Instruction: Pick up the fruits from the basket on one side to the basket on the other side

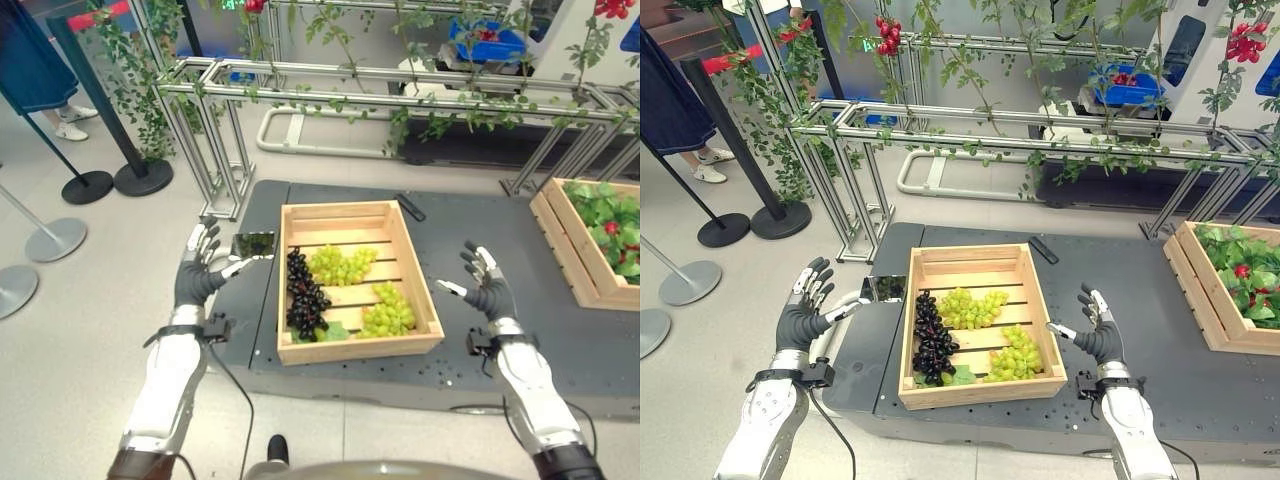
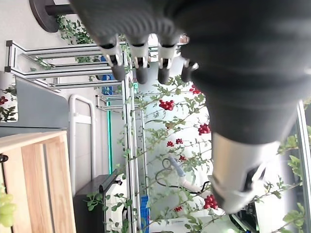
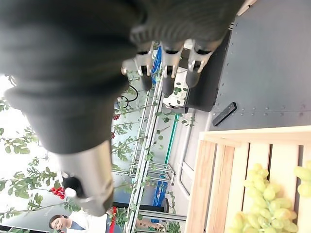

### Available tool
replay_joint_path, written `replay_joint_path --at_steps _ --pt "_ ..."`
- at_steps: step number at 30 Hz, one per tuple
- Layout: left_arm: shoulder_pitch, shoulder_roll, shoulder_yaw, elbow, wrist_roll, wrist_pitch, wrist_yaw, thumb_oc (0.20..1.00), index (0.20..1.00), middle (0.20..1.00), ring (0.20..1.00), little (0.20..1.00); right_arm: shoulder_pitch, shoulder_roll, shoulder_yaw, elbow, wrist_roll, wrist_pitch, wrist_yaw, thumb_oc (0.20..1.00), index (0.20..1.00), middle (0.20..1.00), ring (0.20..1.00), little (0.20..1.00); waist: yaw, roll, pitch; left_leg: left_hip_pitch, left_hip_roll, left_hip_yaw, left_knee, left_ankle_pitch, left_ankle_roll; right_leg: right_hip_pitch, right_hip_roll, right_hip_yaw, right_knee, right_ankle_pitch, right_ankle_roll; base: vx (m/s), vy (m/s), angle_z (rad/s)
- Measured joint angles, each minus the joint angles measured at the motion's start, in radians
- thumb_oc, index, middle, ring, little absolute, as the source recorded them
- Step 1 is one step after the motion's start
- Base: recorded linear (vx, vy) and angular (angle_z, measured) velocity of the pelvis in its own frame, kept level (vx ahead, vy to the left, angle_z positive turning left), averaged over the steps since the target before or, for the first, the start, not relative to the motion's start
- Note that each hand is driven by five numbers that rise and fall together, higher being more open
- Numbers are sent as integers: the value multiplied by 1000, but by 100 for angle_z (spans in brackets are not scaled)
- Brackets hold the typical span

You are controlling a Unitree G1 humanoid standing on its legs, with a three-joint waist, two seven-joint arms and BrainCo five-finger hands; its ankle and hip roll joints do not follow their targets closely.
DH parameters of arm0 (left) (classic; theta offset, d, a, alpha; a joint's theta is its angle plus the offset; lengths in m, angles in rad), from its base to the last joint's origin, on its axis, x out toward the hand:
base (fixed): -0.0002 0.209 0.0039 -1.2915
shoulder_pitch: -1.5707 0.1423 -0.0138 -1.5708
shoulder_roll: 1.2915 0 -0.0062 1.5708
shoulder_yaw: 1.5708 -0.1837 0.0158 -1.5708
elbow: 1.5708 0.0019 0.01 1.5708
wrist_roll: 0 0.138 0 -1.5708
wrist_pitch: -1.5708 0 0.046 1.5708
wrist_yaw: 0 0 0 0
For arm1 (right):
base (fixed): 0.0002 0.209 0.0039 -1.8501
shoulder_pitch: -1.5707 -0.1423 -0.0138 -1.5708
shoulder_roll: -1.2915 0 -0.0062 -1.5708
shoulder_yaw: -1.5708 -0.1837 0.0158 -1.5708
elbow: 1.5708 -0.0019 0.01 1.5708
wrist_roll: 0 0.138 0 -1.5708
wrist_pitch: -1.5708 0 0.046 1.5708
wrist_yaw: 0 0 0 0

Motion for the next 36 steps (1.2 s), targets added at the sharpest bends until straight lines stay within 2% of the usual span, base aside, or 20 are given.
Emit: replay_joint_path --at_steps 15,16,20,23,24,26,32,33,34,36 --pt "-3 11 -14 0 -1 0 -2 1000 1000 1000 1000 1000 0 -1 0 0 1 0 1 1000 1000 1000 1000 1000 -16 0 0 -2 9 8 2 -1 -3 -13 8 15 5 -2 -3 -23 -72 -3" --pt "-11 19 -14 3 -1 1 -2 1000 1000 1000 1000 1000 -5 -1 0 9 6 0 3 1000 1000 1000 1000 1000 -10 -9 6 -39 14 1 70 -16 -17 -30 9 27 28 -21 -5 -57 -95 -6" --pt "-44 36 -27 25 -8 1 -2 1000 1000 1000 1000 1000 -24 -13 -6 7 20 -1 8 1000 1000 1000 1000 1000 -2 -13 39 -108 25 -29 202 -21 -25 -42 10 23 67 -42 -30 -14 -62 12" --pt "-50 24 -42 24 -19 1 -14 1000 1000 1000 1000 1000 -25 -30 -9 7 20 -1 5 1000 1000 1000 1000 1000 0 16 55 -110 49 -26 185 -29 -33 -30 24 9 66 -56 -46 133 59 17" --pt "-49 20 -45 25 -19 1 -16 1000 1000 1000 1000 1000 -25 -40 -9 7 20 -1 1 1000 1000 1000 1000 1000 -1 45 55 -104 54 -22 163 -39 -43 -40 34 8 74 -57 -48 71 51 4" --pt "-56 20 -48 24 -19 1 -16 1000 1000 1000 1000 1000 -24 -48 -11 10 20 -1 -2 1000 1000 1000 1000 1000 0 57 55 -132 60 -11 160 -46 -26 -83 28 13 102 -64 -47 133 183 -4" --pt "-58 23 -50 23 -17 4 -20 1000 1000 1000 1000 1000 -26 -36 -11 4 18 1 -1 1000 1000 1000 1000 1000 12 33 65 -74 13 32 68 -16 6 -90 -5 44 101 -42 -13 95 226 -16" --pt "-64 26 -49 23 -17 4 -19 1000 1000 1000 1000 1000 -36 -25 -12 8 17 4 -1 1000 1000 1000 1000 1000 12 29 68 -72 6 42 73 -24 11 -123 -28 55 165 -65 -5 -35 183 -1" --pt "-67 26 -50 22 -17 5 -21 1000 1000 1000 1000 1000 -35 -23 -11 6 17 5 -1 1000 1000 1000 1000 1000 9 28 68 -71 1 42 72 -25 14 -123 -31 56 169 -66 -3 6 302 -21" --pt "-80 37 -49 23 -16 4 -18 1000 1000 1000 1000 1000 -67 -12 -6 14 16 9 -1 1000 1000 1000 1000 1000 7 27 75 -74 -6 68 78 -39 24 -181 -56 72 262 -74 13 75 193 -24"
